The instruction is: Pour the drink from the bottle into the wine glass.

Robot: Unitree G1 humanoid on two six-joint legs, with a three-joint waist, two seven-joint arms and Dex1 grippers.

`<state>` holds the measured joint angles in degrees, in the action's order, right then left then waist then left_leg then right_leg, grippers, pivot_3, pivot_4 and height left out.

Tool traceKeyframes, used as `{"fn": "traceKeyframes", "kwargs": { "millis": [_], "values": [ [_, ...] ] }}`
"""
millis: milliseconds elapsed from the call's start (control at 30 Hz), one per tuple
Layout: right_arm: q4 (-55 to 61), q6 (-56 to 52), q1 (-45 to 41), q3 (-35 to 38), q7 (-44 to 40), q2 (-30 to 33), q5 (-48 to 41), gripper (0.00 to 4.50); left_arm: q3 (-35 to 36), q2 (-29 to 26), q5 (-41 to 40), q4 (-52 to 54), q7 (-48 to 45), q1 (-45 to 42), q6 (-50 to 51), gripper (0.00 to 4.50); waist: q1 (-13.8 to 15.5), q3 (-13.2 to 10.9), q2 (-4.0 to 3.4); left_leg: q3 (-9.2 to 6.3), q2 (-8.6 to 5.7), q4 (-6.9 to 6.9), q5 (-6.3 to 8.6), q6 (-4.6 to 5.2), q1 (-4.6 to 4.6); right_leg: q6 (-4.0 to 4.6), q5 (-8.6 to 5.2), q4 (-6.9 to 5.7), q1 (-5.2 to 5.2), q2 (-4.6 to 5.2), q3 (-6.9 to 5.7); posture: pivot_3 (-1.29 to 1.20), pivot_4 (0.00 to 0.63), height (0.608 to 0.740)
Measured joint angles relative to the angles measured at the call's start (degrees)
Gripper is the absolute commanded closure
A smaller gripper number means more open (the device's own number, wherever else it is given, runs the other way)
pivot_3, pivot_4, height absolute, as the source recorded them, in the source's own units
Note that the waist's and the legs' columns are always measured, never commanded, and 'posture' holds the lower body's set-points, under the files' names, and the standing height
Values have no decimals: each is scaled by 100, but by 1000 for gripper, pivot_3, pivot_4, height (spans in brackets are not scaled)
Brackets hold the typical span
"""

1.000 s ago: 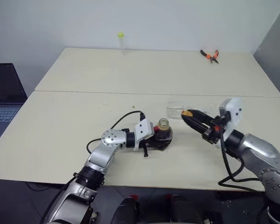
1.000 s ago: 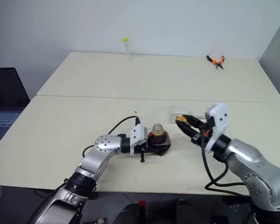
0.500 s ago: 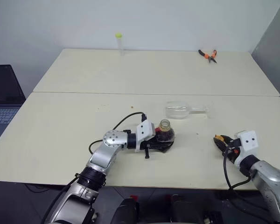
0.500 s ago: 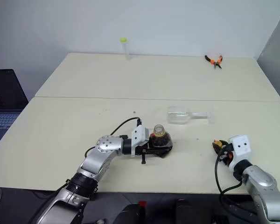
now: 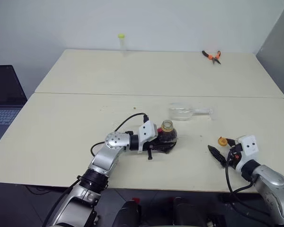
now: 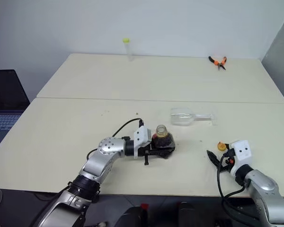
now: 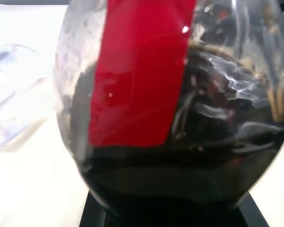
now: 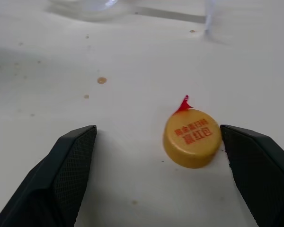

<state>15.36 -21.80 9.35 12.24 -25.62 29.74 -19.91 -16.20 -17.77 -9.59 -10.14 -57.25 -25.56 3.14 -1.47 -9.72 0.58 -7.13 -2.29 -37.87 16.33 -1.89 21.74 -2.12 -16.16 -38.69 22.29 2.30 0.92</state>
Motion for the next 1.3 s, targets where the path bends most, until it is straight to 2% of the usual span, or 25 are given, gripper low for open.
{"fn": "traceKeyframes", "kwargs": {
  "millis": [167,267,400,700,900,1067,1100,1300],
  "values": [
    [870,-49,-415,53,105,-99,-139,0,591,14,0,-115,751,0,0,3601,-41,-1,-4,0,7,2,0,-1,-2,0,0,-8,7,-5,3,0,150,740],
    [1652,-476,-910,-534,-254,142,-448,0,977,18,2,-198,1286,7,-12,3601,-35,-1,-4,-3,5,0,-1,-1,-2,0,0,-6,4,-5,-1,0,150,740],
    [2100,-1180,-1836,-1487,-646,327,-718,0,1505,12,89,-644,2096,-16,-229,3601,-17,-2,-2,-11,1,-4,-3,-6,2,0,0,0,2,-1,-7,0,150,740],
    [1559,-1545,-3245,-2546,-864,-24,-560,0,2345,-259,210,-2764,3314,-921,-965,3601,10,-5,8,-17,-7,-6,-11,-21,10,0,1,7,8,7,-16,0,150,740],
    [1186,-1473,-3536,-2775,-1003,-234,-338,0,2594,-653,370,-4394,3937,-1657,-1625,3601,-7,-7,15,-15,-10,-5,-13,-23,21,1,1,-3,30,8,-13,0,150,740],
    [1118,-1471,-3611,-2828,-1070,-355,-261,0,2748,-689,387,-5108,4203,-1988,-1892,3601,-9,-7,17,-13,-10,-6,-13,-24,24,1,2,-17,39,8,-9,0,150,740],
    [1117,-1471,-3632,-2828,-1075,-363,-252,0,2789,-690,383,-5151,4229,-2011,-1896,2881,-11,-7,17,-13,-10,-6,-13,-24,23,1,2,-18,39,8,-9,0,150,740],
    [1122,-1483,-3653,-2823,-1091,-406,-179,0,3020,-690,272,-5415,4267,-2082,-1949,893,-44,-6,18,-9,-6,-5,-14,-24,32,2,2,-27,60,7,-4,0,150,740]
  ]
}}
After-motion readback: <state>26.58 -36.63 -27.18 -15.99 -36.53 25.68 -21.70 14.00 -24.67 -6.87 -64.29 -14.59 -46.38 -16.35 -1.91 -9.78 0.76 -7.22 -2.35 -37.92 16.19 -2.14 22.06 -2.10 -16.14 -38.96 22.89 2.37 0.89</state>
